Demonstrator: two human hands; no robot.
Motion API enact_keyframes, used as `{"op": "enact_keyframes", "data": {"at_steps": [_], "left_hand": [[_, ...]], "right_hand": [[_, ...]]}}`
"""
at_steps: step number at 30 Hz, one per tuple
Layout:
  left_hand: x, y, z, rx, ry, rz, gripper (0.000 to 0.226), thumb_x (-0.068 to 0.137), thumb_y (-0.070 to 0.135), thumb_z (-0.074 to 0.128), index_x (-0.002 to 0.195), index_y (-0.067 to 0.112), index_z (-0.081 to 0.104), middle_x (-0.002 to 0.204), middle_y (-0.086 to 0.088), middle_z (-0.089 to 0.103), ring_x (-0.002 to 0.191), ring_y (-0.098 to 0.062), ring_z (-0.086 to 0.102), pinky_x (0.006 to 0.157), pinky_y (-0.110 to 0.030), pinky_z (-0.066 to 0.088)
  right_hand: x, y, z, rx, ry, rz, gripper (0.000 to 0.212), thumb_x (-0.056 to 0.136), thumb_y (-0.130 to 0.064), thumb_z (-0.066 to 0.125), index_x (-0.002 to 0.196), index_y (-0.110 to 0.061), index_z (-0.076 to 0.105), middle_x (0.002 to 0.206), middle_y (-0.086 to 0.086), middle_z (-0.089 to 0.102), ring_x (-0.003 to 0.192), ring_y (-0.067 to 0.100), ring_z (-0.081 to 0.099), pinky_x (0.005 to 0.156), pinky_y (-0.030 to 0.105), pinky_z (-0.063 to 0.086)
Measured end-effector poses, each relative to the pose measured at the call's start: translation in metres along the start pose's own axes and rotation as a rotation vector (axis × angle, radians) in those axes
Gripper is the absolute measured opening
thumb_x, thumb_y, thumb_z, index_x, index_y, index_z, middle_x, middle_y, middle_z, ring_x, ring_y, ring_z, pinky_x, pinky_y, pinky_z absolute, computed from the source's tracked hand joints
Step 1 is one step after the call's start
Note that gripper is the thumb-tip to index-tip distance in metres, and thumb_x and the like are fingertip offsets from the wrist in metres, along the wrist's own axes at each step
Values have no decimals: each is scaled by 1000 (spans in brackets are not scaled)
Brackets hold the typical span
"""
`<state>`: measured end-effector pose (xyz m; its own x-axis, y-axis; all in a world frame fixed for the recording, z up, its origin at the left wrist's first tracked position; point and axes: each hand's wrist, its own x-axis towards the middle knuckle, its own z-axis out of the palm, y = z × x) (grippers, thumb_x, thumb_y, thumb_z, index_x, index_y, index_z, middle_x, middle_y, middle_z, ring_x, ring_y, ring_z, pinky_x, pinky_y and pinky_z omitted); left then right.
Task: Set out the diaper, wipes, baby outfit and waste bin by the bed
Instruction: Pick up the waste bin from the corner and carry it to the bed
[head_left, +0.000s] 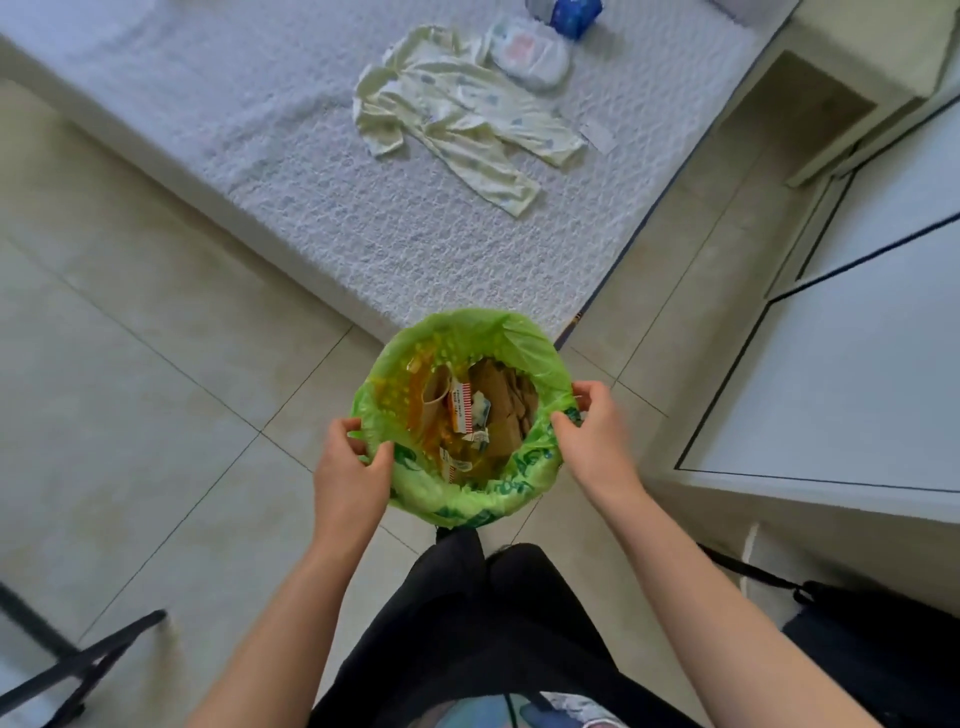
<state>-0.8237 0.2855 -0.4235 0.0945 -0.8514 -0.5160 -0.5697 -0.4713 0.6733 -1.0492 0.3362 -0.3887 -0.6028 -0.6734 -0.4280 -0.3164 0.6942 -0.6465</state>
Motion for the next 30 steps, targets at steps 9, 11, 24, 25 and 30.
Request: {"op": "enact_keyframes", "data": {"at_steps": [9, 11, 24, 25, 30], "left_hand": [[38, -36, 1, -129, 166, -263, 32, 87, 20, 64, 111, 22, 44, 94, 4, 57, 84, -30, 67, 71, -51, 59], [47, -47, 5, -157, 212, -330, 31, 87, 16, 63, 111, 20, 44, 90, 5, 57, 81, -30, 67, 68, -50, 60], [164, -181, 76, -370, 376, -621, 30, 91, 8, 60, 114, 17, 43, 94, -9, 60, 88, -33, 66, 61, -47, 61], [177, -196, 85, -404, 366, -641, 31, 91, 8, 59, 116, 17, 42, 100, -12, 61, 91, -32, 66, 62, -46, 61], [246, -279, 134, -518, 335, -714, 33, 94, 1, 53, 116, 23, 40, 116, -14, 57, 97, -30, 65, 64, -43, 62]], "right_hand": [[69, -39, 63, -135, -300, -67, 37, 88, -16, 58, 124, -13, 50, 119, 5, 53, 108, 21, 54, 96, 42, 47], [84, -44, 81, -157, -370, -83, 37, 88, -16, 58, 124, -13, 50, 115, 4, 52, 110, 22, 53, 97, 43, 46], [191, 6, 284, -353, -680, -124, 47, 82, -15, 56, 129, -17, 51, 122, 8, 54, 92, 18, 60, 75, 33, 55], [200, 13, 302, -362, -675, -127, 45, 83, -12, 56, 128, -15, 51, 121, 9, 54, 90, 18, 59, 70, 29, 52], [250, 69, 401, -408, -619, -118, 21, 81, -6, 53, 98, -18, 56, 103, 13, 61, 89, 28, 61, 78, 40, 54]]}}
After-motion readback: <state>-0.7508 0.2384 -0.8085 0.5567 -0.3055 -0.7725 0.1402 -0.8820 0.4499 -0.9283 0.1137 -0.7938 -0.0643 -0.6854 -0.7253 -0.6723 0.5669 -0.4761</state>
